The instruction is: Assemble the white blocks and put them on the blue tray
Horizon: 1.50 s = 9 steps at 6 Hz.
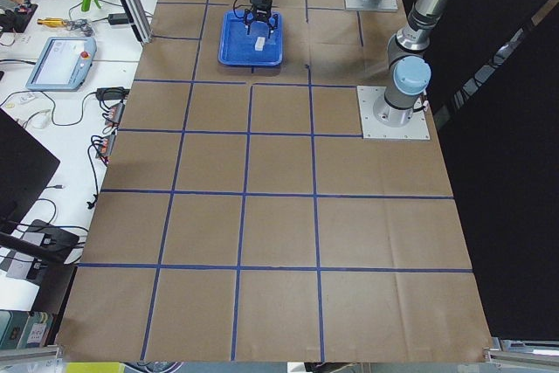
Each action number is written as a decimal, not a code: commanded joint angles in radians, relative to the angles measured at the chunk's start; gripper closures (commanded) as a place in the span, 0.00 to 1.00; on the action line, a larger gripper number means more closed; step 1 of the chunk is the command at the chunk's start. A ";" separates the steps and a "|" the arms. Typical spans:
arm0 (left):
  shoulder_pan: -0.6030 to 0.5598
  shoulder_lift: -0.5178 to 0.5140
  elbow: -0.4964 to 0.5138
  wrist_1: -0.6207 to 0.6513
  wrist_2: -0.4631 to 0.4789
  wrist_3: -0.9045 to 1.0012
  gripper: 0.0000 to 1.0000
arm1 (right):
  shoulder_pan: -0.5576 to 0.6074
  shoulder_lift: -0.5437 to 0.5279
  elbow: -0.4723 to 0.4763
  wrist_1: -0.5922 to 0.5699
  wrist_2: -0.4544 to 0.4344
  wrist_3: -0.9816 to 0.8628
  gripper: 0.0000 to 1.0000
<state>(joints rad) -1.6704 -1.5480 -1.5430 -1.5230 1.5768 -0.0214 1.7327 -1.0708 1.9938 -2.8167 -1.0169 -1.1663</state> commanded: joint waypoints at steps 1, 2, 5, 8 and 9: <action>0.009 0.000 0.001 0.000 -0.001 0.000 0.01 | -0.002 -0.076 -0.096 0.166 -0.121 0.130 0.00; 0.008 0.005 0.003 -0.003 -0.001 0.000 0.01 | -0.011 -0.156 -0.131 0.354 -0.182 0.265 0.00; 0.011 0.022 0.000 -0.006 -0.026 0.000 0.01 | -0.030 -0.248 -0.226 0.754 -0.460 0.887 0.00; 0.018 0.022 0.000 -0.008 -0.021 0.001 0.01 | -0.109 -0.465 -0.298 1.169 -0.551 1.194 0.00; 0.021 0.014 0.000 -0.008 -0.026 0.003 0.01 | -0.137 -0.504 -0.331 1.231 -0.551 1.195 0.00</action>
<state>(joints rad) -1.6523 -1.5290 -1.5430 -1.5309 1.5535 -0.0194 1.6239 -1.5244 1.6933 -1.6743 -1.5652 0.0089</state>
